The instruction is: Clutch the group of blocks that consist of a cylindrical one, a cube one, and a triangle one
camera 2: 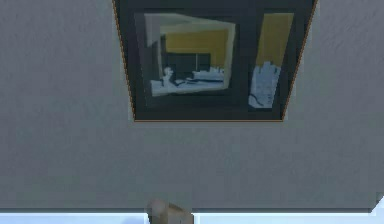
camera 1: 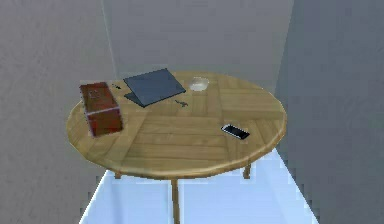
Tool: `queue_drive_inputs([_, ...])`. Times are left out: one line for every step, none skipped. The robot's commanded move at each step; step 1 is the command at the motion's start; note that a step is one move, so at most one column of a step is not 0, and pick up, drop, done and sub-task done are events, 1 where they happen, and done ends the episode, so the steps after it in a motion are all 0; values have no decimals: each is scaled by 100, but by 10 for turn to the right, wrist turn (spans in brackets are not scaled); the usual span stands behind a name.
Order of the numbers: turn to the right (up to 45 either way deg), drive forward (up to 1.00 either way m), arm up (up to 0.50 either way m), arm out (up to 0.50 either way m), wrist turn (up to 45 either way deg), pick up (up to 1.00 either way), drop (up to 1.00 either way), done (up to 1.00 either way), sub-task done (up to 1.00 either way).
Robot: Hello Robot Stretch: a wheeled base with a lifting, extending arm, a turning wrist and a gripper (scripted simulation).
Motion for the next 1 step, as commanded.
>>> queue_drive_inputs([0, 0, 10, 0, 0, 0, 0, 0, 0])
